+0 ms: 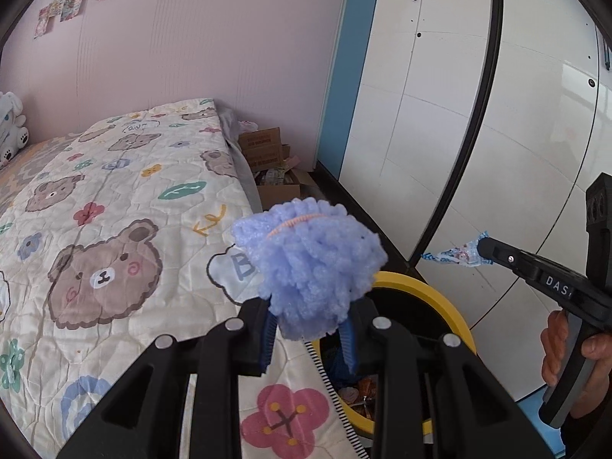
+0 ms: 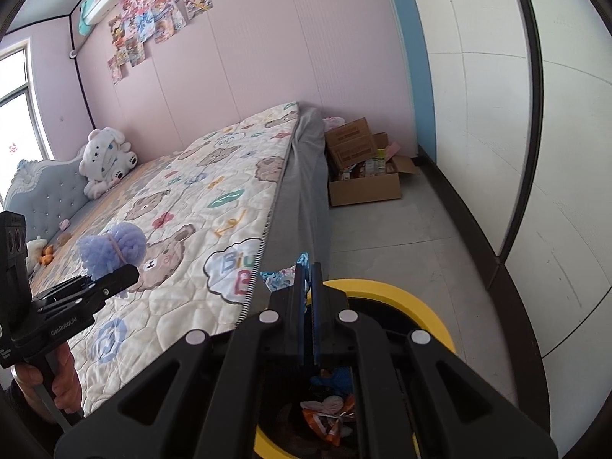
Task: Collect trash
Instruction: 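Carry the lilac pom-pom and blue-white wrapper over the yellow-rimmed bin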
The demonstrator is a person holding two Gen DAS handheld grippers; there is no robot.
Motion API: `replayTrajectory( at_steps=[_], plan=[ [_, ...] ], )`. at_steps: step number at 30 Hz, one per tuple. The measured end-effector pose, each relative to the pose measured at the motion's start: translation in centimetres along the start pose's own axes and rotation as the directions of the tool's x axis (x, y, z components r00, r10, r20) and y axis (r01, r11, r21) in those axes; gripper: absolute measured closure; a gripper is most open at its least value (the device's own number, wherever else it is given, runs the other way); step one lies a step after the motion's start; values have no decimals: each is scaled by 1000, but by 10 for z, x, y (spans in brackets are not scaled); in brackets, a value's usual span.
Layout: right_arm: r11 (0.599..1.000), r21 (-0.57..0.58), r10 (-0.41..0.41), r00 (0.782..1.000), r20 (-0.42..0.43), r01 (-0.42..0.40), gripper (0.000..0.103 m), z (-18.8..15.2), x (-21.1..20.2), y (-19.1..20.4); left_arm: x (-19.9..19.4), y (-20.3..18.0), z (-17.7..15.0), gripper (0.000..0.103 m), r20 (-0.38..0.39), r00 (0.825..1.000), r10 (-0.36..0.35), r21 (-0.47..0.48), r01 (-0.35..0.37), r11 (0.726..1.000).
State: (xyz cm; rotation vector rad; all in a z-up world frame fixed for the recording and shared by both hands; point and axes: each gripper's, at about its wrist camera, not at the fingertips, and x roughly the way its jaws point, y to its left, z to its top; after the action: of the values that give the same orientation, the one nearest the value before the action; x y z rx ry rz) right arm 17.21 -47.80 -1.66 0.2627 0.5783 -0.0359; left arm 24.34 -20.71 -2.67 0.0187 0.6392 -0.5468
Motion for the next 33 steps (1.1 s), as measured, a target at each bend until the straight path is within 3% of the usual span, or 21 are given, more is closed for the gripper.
replayTrajectory(
  at_steps=[17, 33],
  plan=[
    [996, 20, -83, 996, -28, 84, 100, -13, 7, -38, 43, -45, -10, 77, -76, 995, -65, 50, 69, 996],
    [996, 77, -37, 995, -93, 45, 100, -21, 42, -43, 71, -48, -27, 75, -140, 988, -67, 28, 71, 997]
  ],
)
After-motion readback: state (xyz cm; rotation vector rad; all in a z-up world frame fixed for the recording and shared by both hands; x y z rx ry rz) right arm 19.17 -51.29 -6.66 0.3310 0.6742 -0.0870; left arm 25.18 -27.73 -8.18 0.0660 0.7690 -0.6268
